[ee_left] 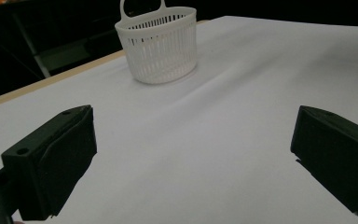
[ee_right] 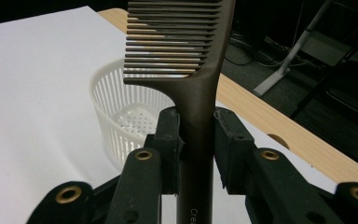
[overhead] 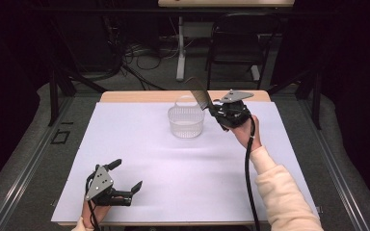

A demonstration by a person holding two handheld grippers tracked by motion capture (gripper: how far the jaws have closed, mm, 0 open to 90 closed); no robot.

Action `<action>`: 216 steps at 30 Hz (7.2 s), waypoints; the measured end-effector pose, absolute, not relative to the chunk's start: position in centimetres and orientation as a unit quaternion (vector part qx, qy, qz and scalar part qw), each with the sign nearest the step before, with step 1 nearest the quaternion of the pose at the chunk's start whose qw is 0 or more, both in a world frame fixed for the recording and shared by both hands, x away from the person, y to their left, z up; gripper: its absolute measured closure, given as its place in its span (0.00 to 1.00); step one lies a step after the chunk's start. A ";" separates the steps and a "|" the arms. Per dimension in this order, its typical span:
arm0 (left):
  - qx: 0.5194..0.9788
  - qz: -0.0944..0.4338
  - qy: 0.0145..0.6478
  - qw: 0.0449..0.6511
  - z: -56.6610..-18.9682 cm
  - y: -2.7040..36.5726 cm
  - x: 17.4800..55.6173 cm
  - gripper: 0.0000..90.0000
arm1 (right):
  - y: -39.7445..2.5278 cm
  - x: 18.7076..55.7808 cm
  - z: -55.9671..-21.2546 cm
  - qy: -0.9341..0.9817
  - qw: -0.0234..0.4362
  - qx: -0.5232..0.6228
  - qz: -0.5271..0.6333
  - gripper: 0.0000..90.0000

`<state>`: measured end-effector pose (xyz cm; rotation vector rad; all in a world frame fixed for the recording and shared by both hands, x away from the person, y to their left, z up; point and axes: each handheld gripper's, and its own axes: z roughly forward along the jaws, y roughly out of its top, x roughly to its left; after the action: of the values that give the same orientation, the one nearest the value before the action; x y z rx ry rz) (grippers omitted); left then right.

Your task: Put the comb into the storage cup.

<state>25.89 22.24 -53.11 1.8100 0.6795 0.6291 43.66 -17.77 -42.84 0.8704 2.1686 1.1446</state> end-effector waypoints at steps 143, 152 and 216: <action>0.759 0.264 0.285 0.522 -53.1 22.0 26.0 0.00 | -12.3 47.4 -41.2 0.774 0.327 0.260 0.476 0.81; 0.759 0.266 0.284 0.522 -53.1 22.1 26.0 0.00 | -11.5 47.8 -41.8 0.773 0.321 0.258 0.482 0.81; 0.757 0.267 0.285 0.524 -53.0 22.1 26.0 0.01 | -10.3 49.7 -46.6 0.787 0.275 0.281 0.475 0.81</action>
<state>25.96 22.11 -53.04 1.8107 0.6832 0.6393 49.71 -10.28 -46.58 0.7544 2.1166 1.2773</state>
